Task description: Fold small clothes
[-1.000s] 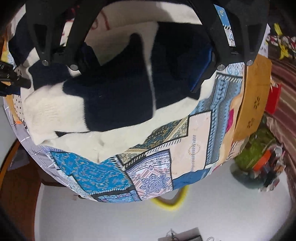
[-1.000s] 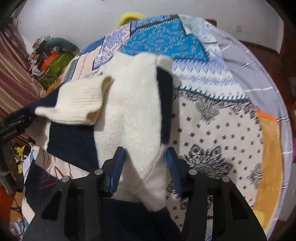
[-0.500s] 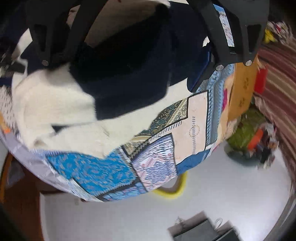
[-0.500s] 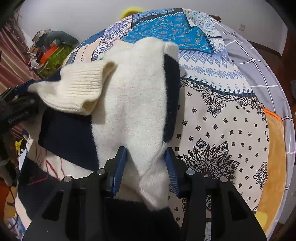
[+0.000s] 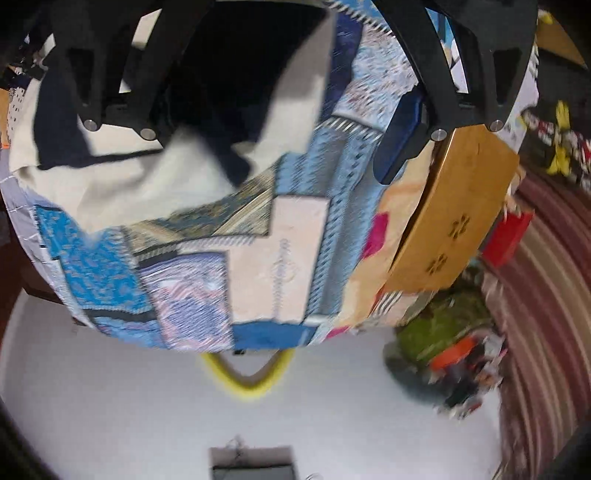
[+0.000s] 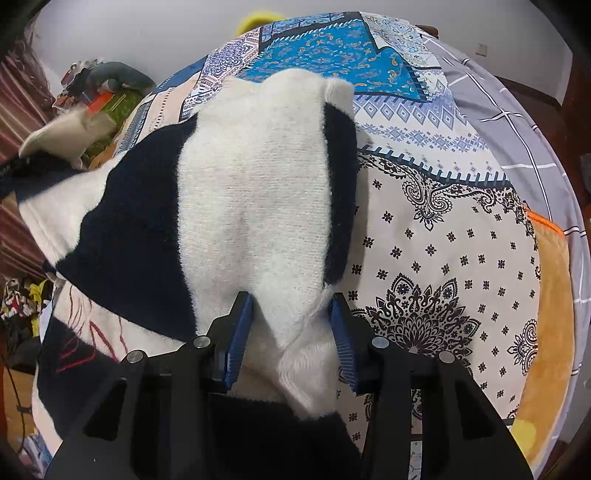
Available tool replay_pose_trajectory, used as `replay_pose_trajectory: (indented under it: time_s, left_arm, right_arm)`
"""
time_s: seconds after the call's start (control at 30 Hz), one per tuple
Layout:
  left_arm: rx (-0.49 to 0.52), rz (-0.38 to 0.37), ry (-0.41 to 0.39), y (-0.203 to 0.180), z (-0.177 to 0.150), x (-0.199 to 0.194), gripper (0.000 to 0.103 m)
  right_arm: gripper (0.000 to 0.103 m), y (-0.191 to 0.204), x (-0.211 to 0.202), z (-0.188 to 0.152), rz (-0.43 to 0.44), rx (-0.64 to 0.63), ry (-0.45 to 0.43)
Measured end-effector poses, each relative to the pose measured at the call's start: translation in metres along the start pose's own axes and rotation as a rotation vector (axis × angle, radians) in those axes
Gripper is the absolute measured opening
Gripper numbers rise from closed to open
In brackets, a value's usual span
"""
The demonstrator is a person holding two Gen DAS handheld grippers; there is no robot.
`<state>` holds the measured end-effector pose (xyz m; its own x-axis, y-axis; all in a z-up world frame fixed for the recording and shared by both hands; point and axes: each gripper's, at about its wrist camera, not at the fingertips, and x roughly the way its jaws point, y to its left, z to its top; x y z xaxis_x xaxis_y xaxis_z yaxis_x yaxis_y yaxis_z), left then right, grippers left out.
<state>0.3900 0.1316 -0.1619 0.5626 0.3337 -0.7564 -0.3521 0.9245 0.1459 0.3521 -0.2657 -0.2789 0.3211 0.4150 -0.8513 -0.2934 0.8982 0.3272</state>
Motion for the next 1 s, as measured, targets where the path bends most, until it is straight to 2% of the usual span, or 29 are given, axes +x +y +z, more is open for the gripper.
replay_pose_trajectory:
  time_s: [0.2, 0.33, 0.57, 0.7, 0.73, 0.87, 1.0]
  left_arm:
    - [-0.081, 0.013, 0.108, 0.055, -0.04, 0.027, 0.089]
    - [-0.093, 0.006, 0.164, 0.077, -0.061, 0.042, 0.089]
    - [-0.081, 0.021, 0.163, 0.102, -0.072, 0.038, 0.089]
    - [-0.062, 0.01, 0.144, 0.107, -0.073, 0.027, 0.089]
    - [-0.058, 0.002, 0.144, 0.107, -0.074, 0.025, 0.089]
    - [-0.034, -0.035, 0.142, 0.103, -0.078, 0.016, 0.089]
    - [-0.025, -0.074, 0.158, 0.096, -0.084, 0.011, 0.089]
  right_arm:
    - [0.039, -0.002, 0.0, 0.002, -0.005, 0.003, 0.007]
    - [0.039, 0.001, -0.002, 0.003, -0.024, -0.006, 0.008]
    - [0.039, 0.007, -0.02, 0.006, -0.061, -0.018, -0.029]
    - [0.04, 0.014, -0.044, 0.011, -0.02, -0.026, -0.069]
    - [0.041, 0.018, -0.049, 0.012, -0.014, -0.035, -0.078]
    - [0.063, 0.04, -0.065, 0.014, 0.018, -0.09, -0.106]
    - [0.063, 0.063, -0.061, 0.012, 0.031, -0.152, -0.097]
